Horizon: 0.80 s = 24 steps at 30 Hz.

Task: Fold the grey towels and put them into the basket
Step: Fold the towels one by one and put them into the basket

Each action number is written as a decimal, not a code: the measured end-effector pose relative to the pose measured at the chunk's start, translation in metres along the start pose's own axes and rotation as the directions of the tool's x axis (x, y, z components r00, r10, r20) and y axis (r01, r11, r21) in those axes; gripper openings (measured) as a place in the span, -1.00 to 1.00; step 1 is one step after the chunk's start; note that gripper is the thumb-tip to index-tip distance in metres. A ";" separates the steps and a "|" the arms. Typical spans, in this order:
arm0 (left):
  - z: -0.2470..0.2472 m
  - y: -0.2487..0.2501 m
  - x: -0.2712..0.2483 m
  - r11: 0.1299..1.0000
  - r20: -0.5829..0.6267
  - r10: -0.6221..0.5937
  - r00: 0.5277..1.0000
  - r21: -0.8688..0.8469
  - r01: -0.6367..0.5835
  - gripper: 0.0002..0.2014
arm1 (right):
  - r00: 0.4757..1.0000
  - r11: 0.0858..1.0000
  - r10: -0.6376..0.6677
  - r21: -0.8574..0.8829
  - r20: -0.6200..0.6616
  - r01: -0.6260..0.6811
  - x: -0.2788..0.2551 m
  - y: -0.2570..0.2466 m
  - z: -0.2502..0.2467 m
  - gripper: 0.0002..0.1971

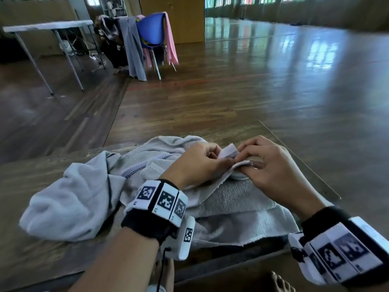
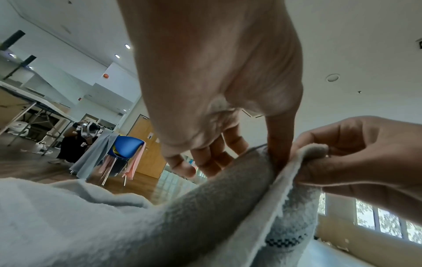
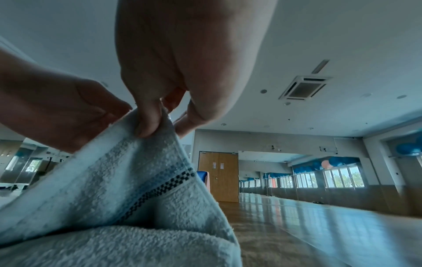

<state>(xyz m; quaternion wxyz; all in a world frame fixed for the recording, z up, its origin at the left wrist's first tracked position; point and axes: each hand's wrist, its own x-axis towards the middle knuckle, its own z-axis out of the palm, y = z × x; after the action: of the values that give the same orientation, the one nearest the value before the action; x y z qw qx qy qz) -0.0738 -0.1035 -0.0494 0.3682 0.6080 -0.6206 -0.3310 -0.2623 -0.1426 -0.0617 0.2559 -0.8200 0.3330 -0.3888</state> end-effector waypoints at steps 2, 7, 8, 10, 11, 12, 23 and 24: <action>0.001 -0.005 0.008 0.999 -0.147 0.028 0.989 0.038 -0.023 -0.67 | 1.000 0.999 0.005 -0.043 -0.023 -0.006 0.003 0.002 0.002 -0.87; -0.002 -0.014 0.020 0.984 -0.619 0.164 0.768 0.160 -0.081 -0.83 | 0.983 0.997 -0.002 -0.070 0.185 0.015 0.005 -0.004 0.002 -0.85; -0.004 -0.016 0.022 0.986 -0.648 0.157 0.745 0.149 -0.078 -0.83 | 0.943 1.000 0.017 -0.025 0.332 -0.009 0.005 -0.005 0.001 -0.84; -0.005 -0.015 0.025 0.990 -0.612 0.133 0.780 0.125 -0.070 -0.80 | 0.820 0.994 0.068 0.029 0.569 -0.102 0.003 -0.005 -0.002 -0.84; -0.004 -0.014 0.025 0.990 -0.549 0.125 0.826 0.123 -0.068 -0.79 | 0.799 0.992 0.076 0.039 0.596 -0.123 0.002 -0.002 -0.002 -0.86; -0.002 -0.014 0.024 0.989 -0.476 0.125 0.870 0.134 -0.069 -0.78 | 0.829 0.990 0.078 0.055 0.554 -0.130 0.003 0.001 -0.001 -0.89; -0.003 -0.012 0.011 0.990 -0.202 0.139 0.970 0.064 -0.129 -0.84 | 0.981 0.968 0.188 0.179 -0.057 -0.175 0.021 0.014 0.012 -0.88; -0.003 -0.011 0.011 0.990 -0.219 0.141 0.965 0.043 -0.135 -0.84 | 0.979 0.967 0.196 0.177 -0.061 -0.182 0.021 0.013 0.013 -0.88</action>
<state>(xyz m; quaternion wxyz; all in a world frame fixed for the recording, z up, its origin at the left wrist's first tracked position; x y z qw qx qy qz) -0.0655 -0.1150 -0.0566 0.4488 0.6015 -0.6210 -0.2261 -0.2462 -0.1644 -0.0679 0.3480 -0.7438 0.3847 -0.4215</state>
